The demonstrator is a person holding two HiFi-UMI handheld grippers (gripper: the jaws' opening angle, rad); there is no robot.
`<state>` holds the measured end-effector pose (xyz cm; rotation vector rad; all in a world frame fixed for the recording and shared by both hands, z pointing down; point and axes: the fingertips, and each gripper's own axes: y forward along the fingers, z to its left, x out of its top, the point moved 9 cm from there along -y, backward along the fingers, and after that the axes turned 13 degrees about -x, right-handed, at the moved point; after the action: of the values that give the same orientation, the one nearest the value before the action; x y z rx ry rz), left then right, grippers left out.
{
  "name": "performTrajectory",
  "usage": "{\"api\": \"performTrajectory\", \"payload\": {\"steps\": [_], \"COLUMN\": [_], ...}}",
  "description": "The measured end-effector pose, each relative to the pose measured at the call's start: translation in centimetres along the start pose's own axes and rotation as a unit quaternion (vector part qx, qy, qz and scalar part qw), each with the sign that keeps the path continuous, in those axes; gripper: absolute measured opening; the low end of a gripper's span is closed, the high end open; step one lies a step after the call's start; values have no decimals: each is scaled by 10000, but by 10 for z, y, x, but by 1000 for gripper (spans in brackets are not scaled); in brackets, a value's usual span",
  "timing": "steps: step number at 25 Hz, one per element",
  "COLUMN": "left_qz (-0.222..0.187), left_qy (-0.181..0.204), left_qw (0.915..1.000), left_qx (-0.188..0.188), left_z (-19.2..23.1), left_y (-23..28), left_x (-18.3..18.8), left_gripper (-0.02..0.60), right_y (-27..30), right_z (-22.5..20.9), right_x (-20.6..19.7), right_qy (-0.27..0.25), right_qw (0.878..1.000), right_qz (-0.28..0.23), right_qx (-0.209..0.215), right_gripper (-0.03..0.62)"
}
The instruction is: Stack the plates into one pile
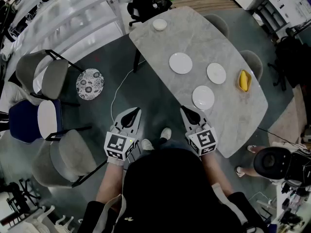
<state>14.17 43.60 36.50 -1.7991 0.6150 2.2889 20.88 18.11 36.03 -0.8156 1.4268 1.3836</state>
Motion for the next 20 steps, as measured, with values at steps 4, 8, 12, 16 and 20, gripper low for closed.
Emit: {"api": "performTrajectory", "payload": {"steps": [4,8,12,16,20], "left_qz": [-62,73,141,315,379], "left_qy": [-142,6,-26,47,59], "left_qw": [9999,10000,9999,9995,9992], "left_qx": [2,-58,-20,41,108], "left_z": [6,5,8,8,10], "left_y": [21,49,70,93,112], "left_x": [11,18,26,33,38], "left_gripper": [3,4,3,3,3], "right_y": [8,17,26,32,40], "right_z": [-17,-38,-60,-86,-105], "right_x": [4,2,8,6,-2], "right_qy": [62,67,274,481,627], "right_qw": [10000,10000,9995,9986,9980], "right_qz": [-31,-22,-169,-197,-126], "right_qx": [18,50,47,25,-27], "right_gripper": [18,18,18,20,20]}}
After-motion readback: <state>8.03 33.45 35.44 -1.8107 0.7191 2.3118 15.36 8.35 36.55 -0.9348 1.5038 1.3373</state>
